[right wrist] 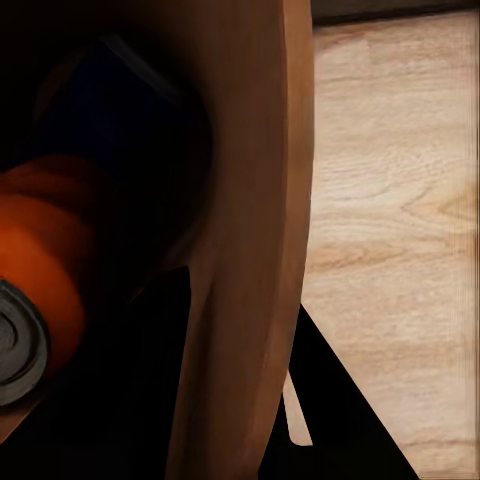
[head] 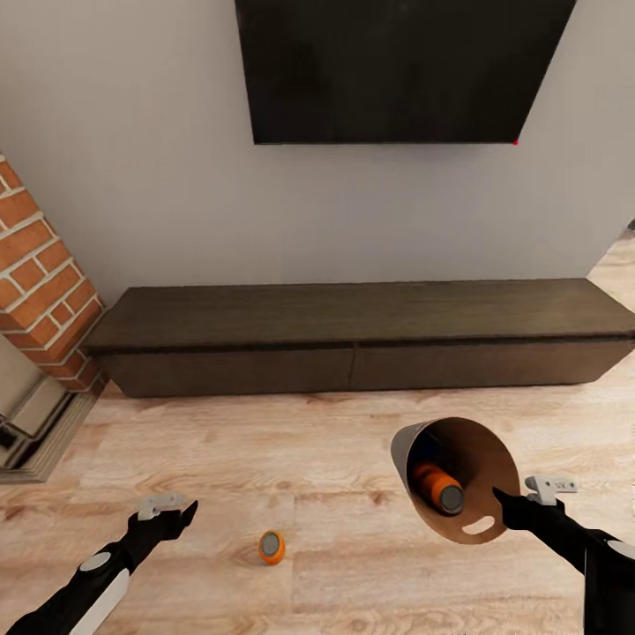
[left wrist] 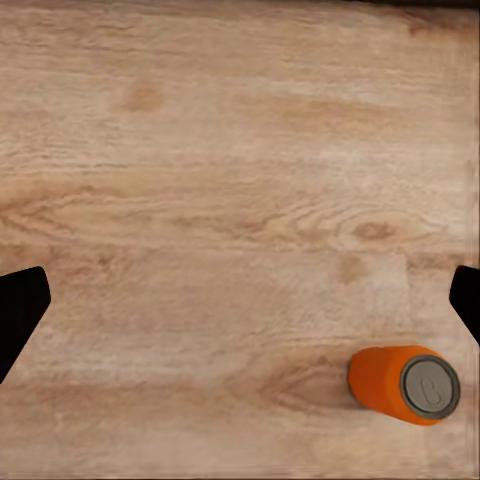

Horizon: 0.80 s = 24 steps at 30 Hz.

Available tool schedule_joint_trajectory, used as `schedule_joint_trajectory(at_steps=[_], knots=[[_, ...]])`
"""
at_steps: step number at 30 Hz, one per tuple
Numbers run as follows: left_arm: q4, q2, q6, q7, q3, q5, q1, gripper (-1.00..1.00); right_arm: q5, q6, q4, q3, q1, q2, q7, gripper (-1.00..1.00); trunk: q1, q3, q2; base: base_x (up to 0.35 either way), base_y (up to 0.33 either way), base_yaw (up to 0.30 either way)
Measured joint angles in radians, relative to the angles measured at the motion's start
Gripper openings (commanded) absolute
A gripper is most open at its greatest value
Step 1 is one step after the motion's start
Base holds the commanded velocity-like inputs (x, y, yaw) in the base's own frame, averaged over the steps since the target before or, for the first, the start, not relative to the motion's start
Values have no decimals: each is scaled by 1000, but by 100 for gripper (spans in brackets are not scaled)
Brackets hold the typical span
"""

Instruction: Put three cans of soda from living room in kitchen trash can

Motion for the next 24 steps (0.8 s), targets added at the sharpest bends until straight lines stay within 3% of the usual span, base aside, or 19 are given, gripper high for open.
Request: schedule_joint_trajectory(at_steps=[2,6,8,10,11,12,19,22,24], knots=[[-8,-13,79,4,-25,3,-1,100,0,0,0,0,0,1,-1,-100,0,0,0,23,37,-102],[-17,-108,283,46,-46,7,-16,100,0,0,0,2,0,1,-2,-100,0,0,0,9,14,-38],[-19,-127,317,72,-47,7,-34,100,0,0,0,2,0,1,-2,-100,0,0,0,3,5,-14],[-18,-146,366,100,-48,5,-78,100,0,0,0,3,0,1,-2,-100,0,0,0,1,2,-6],[-15,-163,433,120,-48,8,-128,100,1,0,0,4,0,1,-3,-100,0,0,0,1,1,-2],[-16,-172,456,125,-48,9,-147,100,2,-1,0,5,0,1,-3,-100,0,0,0,0,1,-2],[-4,-195,495,136,-47,9,-228,100,8,7,-12,33,-1,2,-4,-100,0,0,0,0,0,0],[13,-197,500,131,-49,10,-241,100,12,31,-18,73,-1,2,-4,-100,0,0,0,0,0,0],[21,-200,508,129,-49,11,-248,100,12,100,-41,113,-4,1,-4,-100,0,0,0,0,0,0]])
